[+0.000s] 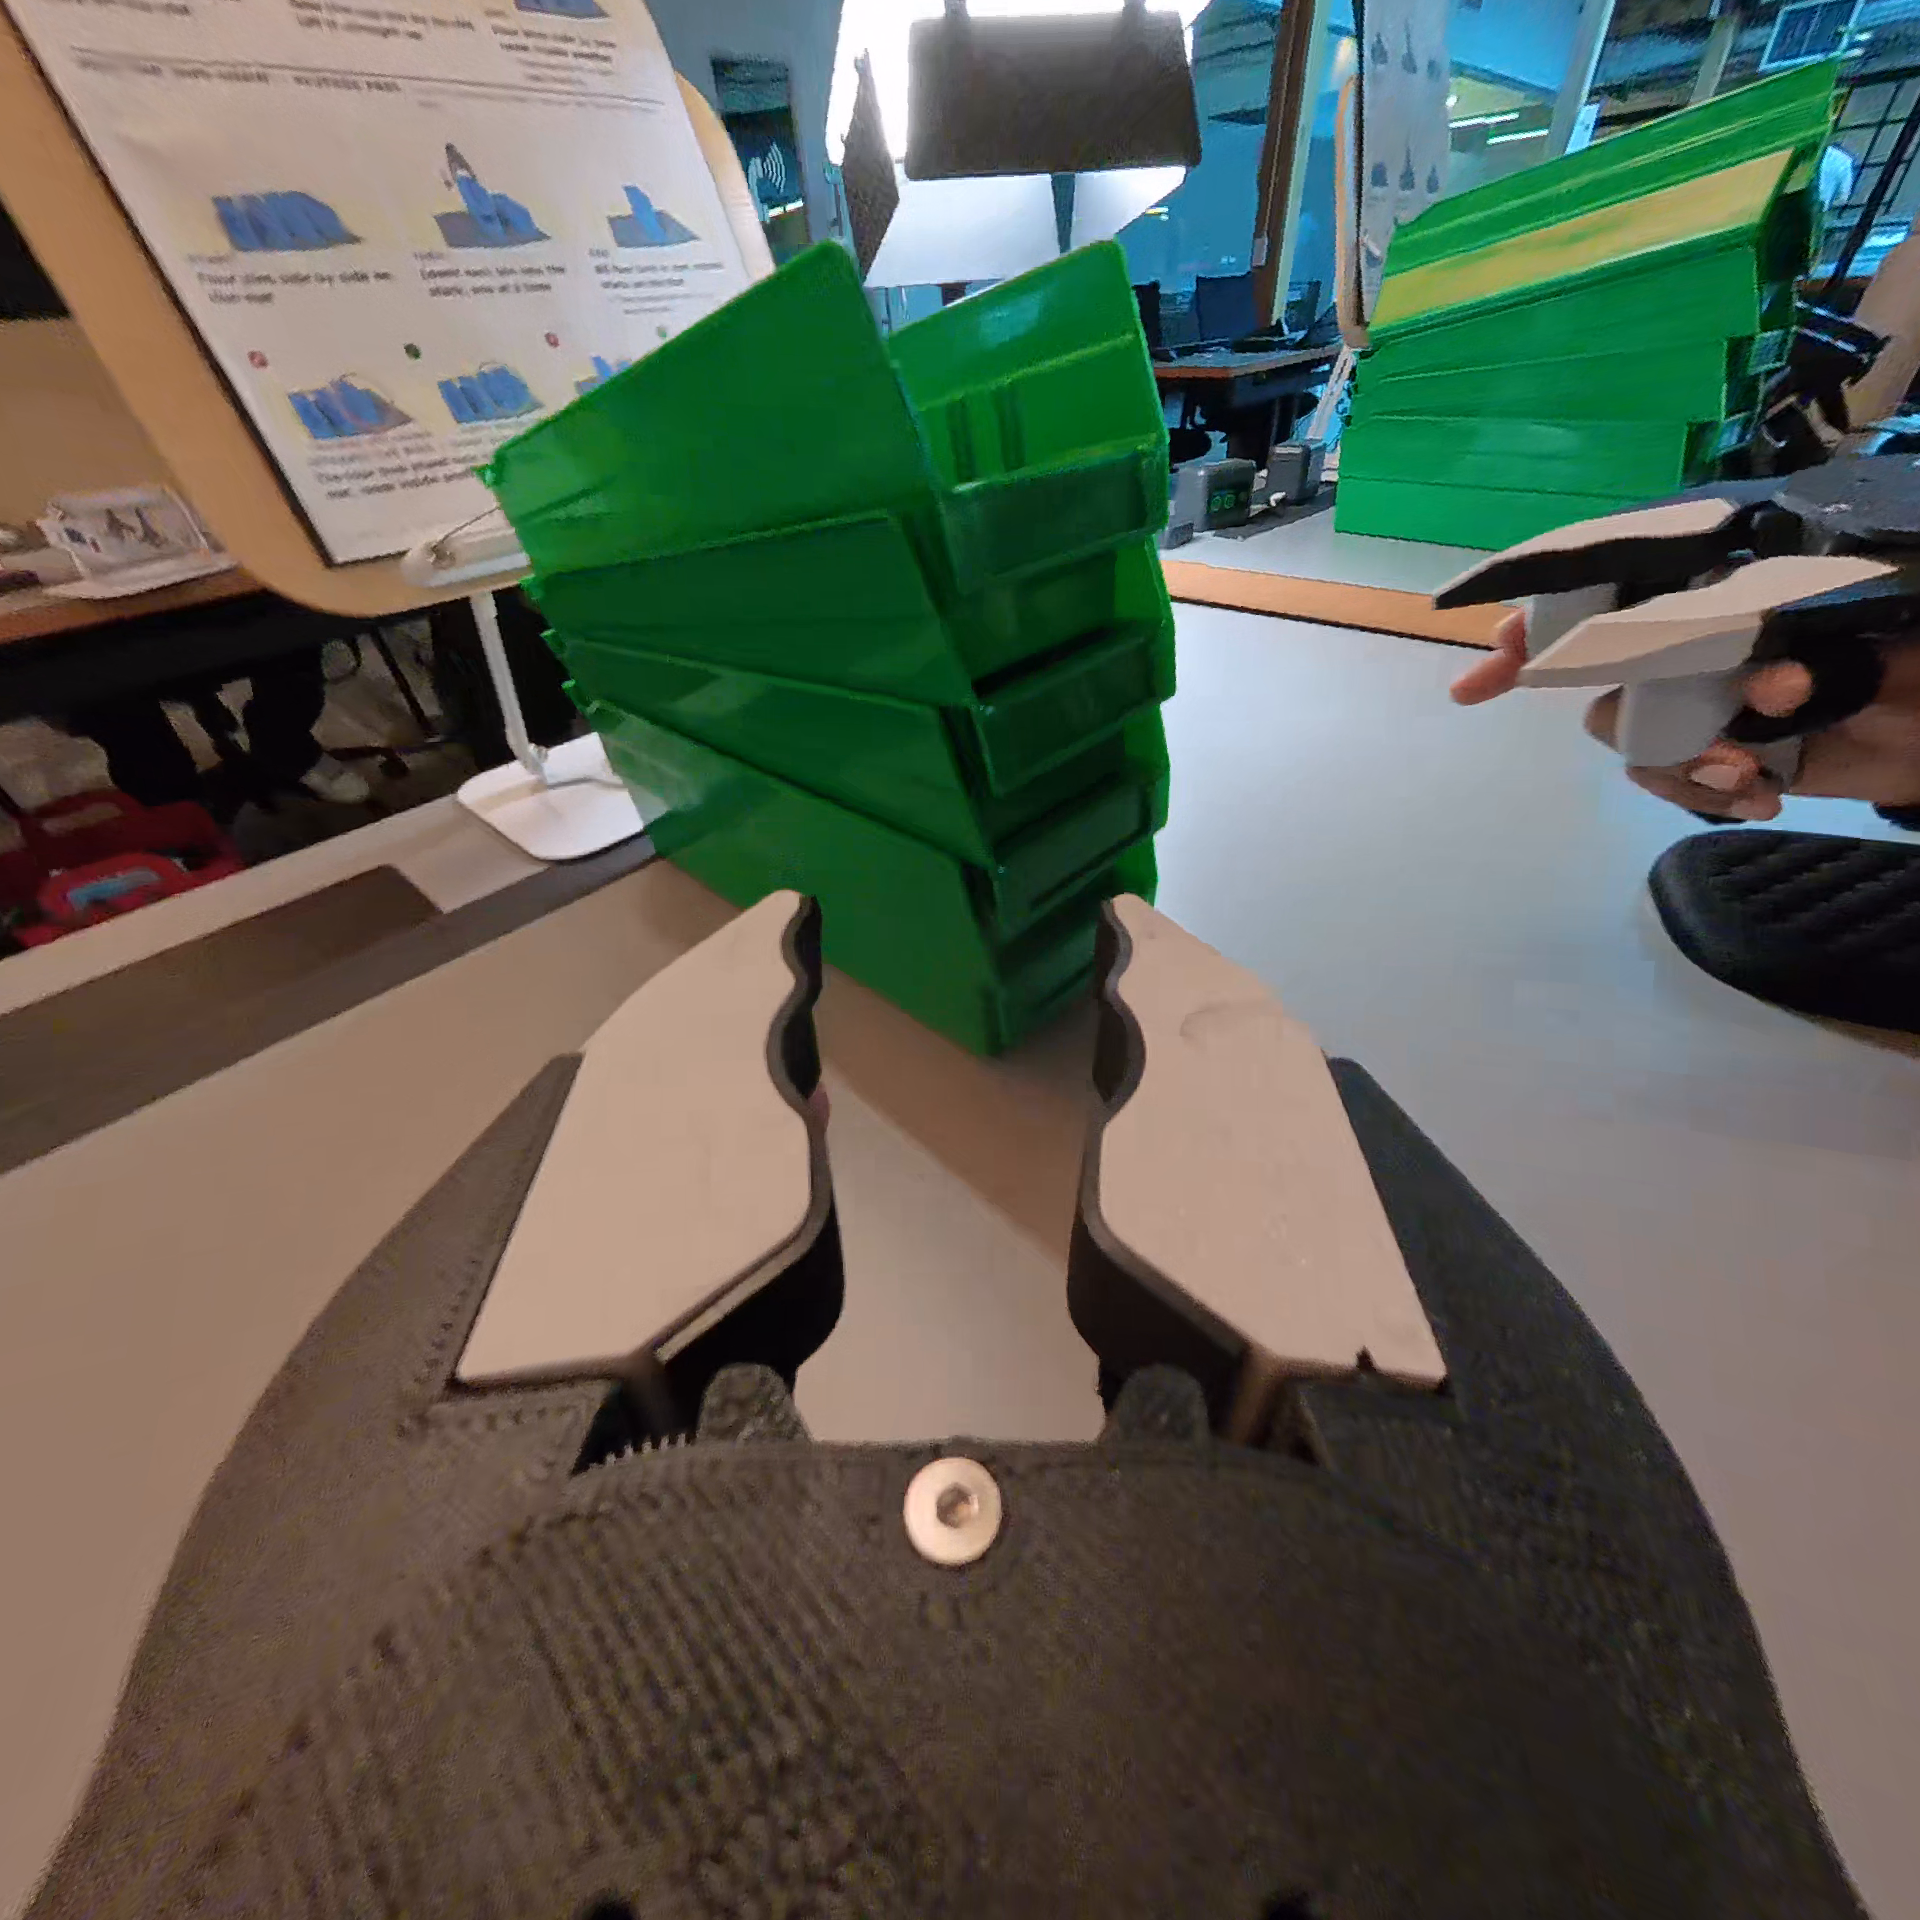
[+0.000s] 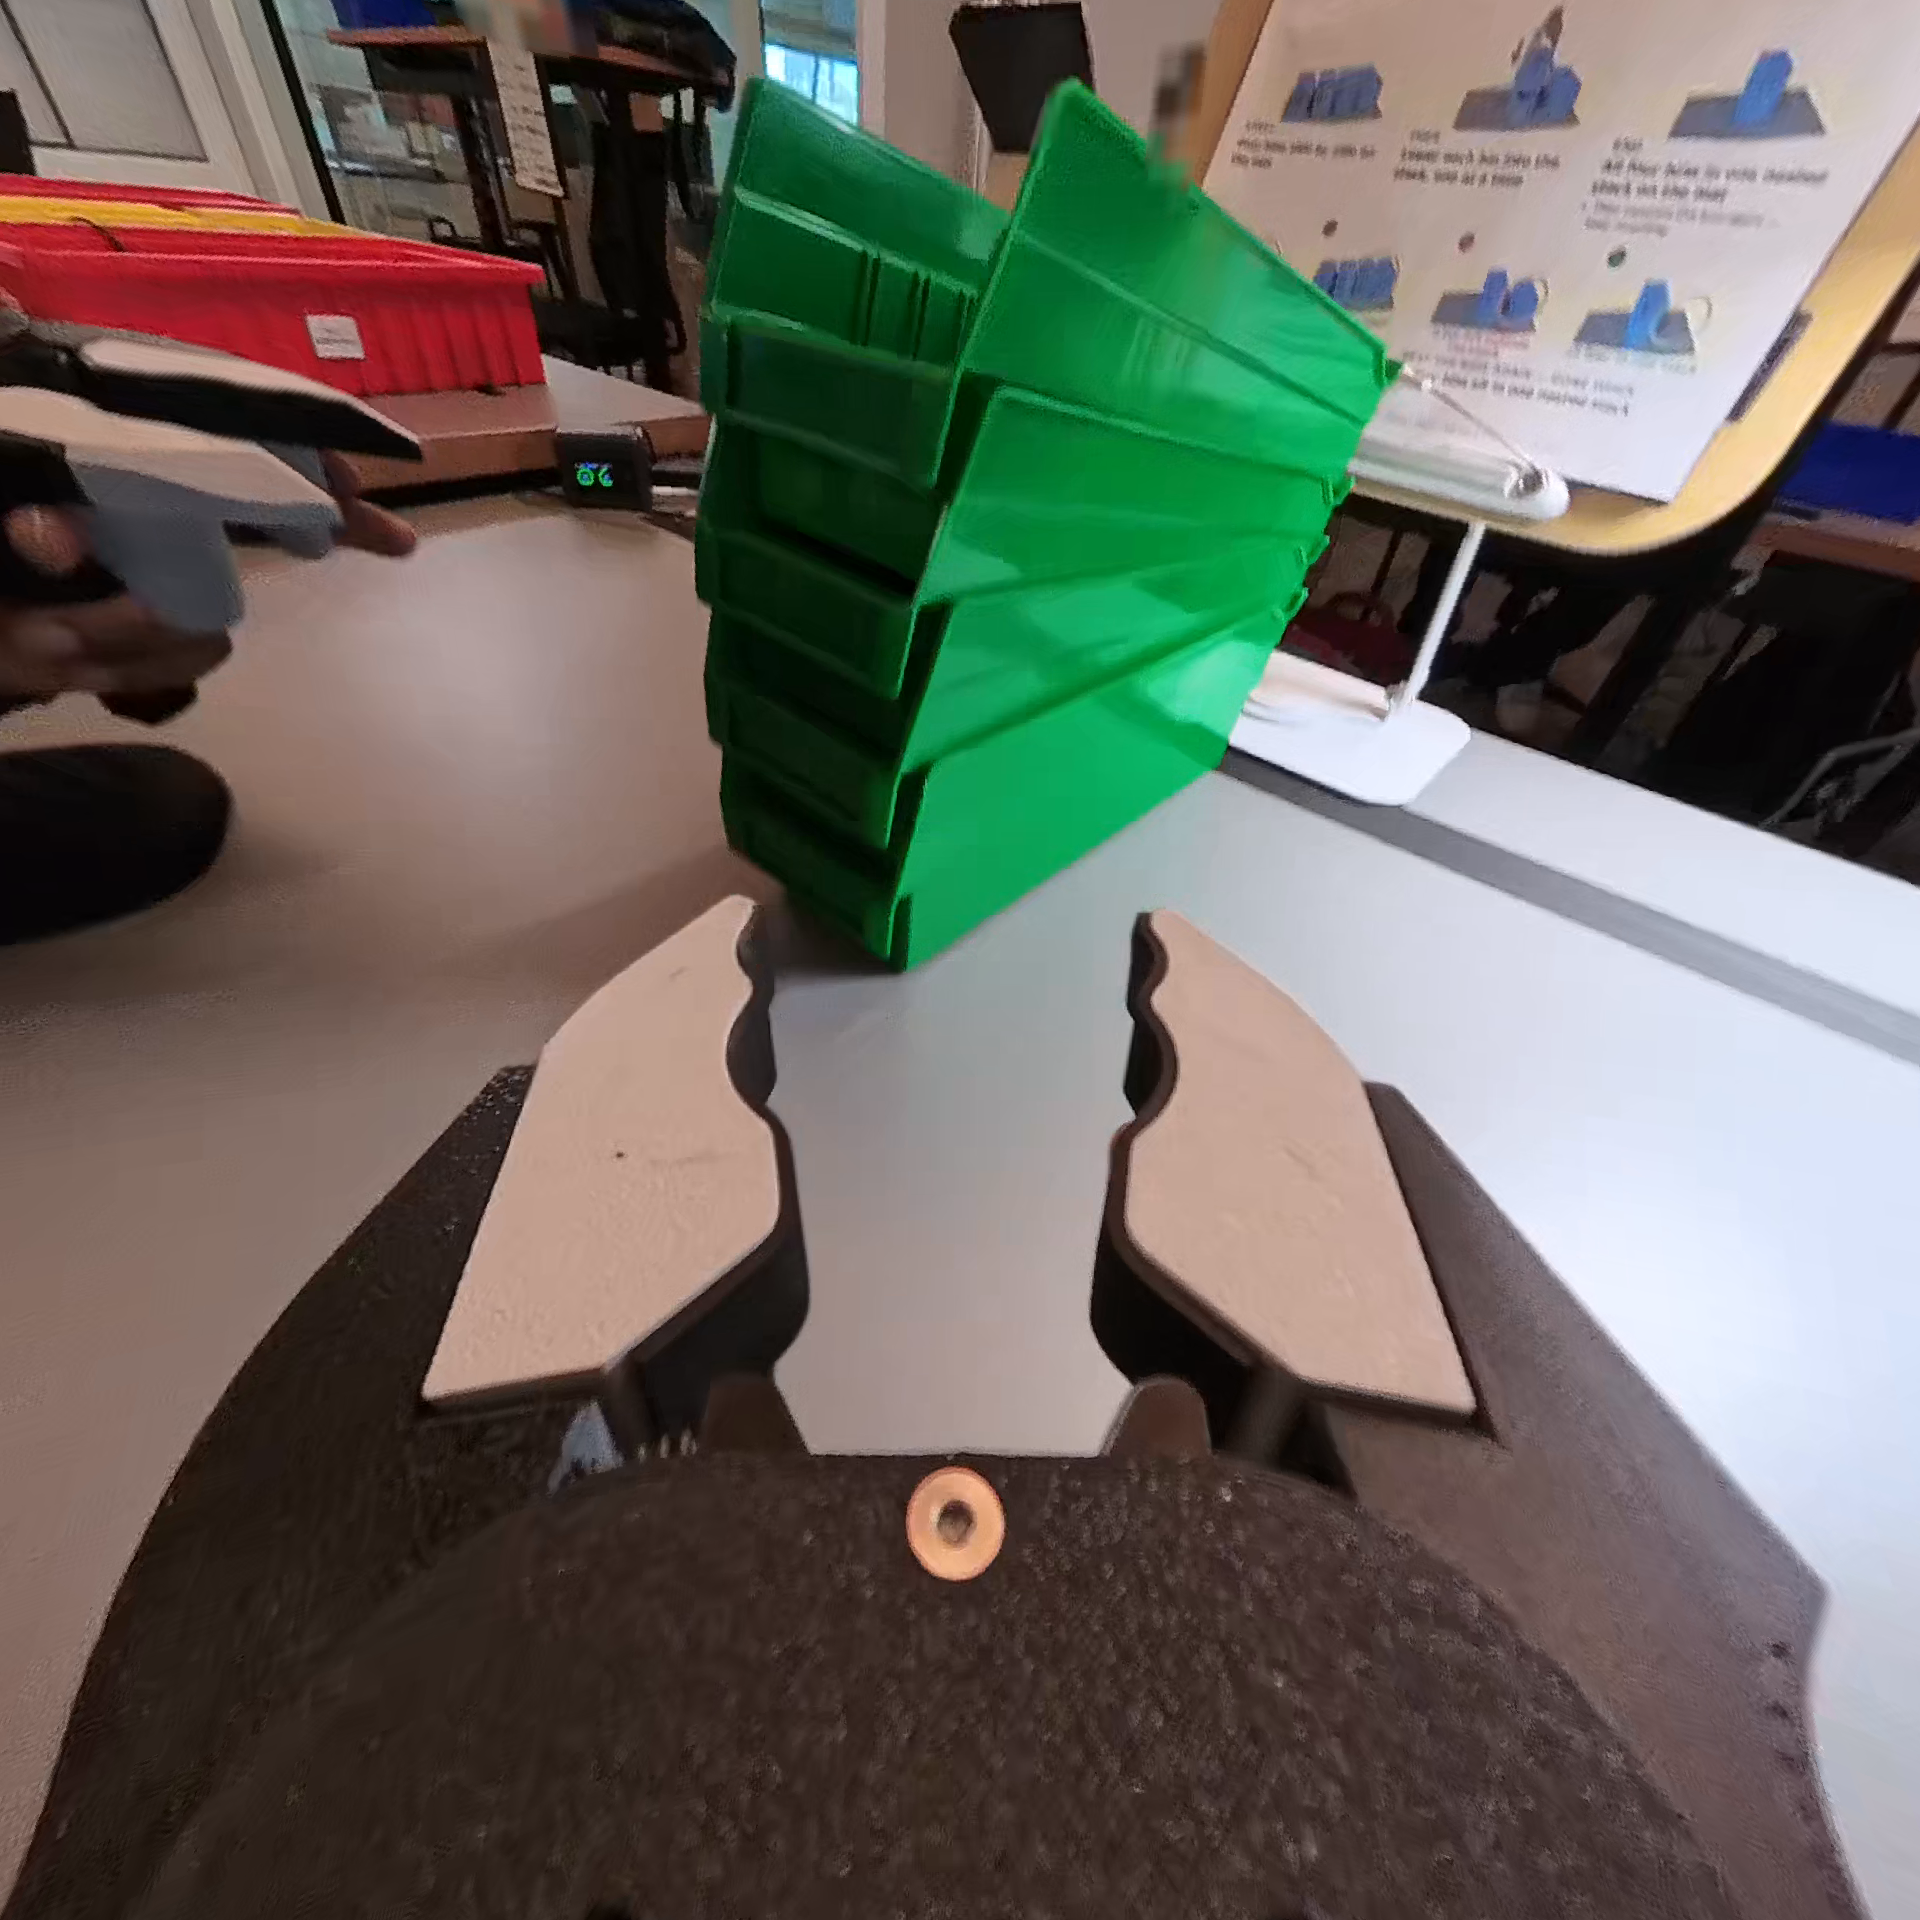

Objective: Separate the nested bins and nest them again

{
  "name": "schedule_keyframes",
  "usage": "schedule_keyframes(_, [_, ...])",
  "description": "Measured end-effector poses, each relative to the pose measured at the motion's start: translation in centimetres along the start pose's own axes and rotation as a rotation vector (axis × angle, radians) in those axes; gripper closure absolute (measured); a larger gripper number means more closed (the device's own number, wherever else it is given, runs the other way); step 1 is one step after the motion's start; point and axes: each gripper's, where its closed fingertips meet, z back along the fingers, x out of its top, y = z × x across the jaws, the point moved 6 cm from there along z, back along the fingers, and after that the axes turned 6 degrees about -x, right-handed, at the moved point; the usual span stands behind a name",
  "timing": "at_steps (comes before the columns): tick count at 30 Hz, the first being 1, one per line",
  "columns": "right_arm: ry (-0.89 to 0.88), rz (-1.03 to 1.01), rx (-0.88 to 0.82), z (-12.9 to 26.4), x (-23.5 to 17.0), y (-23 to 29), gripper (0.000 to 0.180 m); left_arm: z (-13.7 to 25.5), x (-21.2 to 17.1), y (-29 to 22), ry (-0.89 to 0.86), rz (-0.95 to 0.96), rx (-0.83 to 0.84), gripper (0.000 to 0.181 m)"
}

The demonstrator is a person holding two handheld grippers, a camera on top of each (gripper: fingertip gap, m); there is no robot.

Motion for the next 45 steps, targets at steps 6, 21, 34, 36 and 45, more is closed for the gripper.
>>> schedule_keyframes(6, [-0.011,-0.027,-0.042,6.1,-3.2,-2.9,0.107,6.6,-3.1,3.5,0.021,0.091,0.09,0.126])
schedule_keyframes(21, [-0.073,-0.087,-0.327,8.3,-4.8,-5.8,0.093,7.5,-4.6,3.1,0.027,0.099,0.471,0.109])
schedule_keyframes(34, [-0.057,-0.007,-0.288,7.2,-4.2,-1.7,0.087,4.4,-3.7,-1.4,0.033,0.059,0.448,0.105])
schedule_keyframes(36, [-0.061,0.019,-0.264,7.0,-4.2,-1.1,0.085,3.7,-3.8,-2.1,0.038,0.063,0.421,0.104])
schedule_keyframes(45, [-0.015,0.013,-0.181,6.3,-4.8,-0.2,0.082,2.9,-4.5,-2.4,0.082,0.085,0.359,0.103])
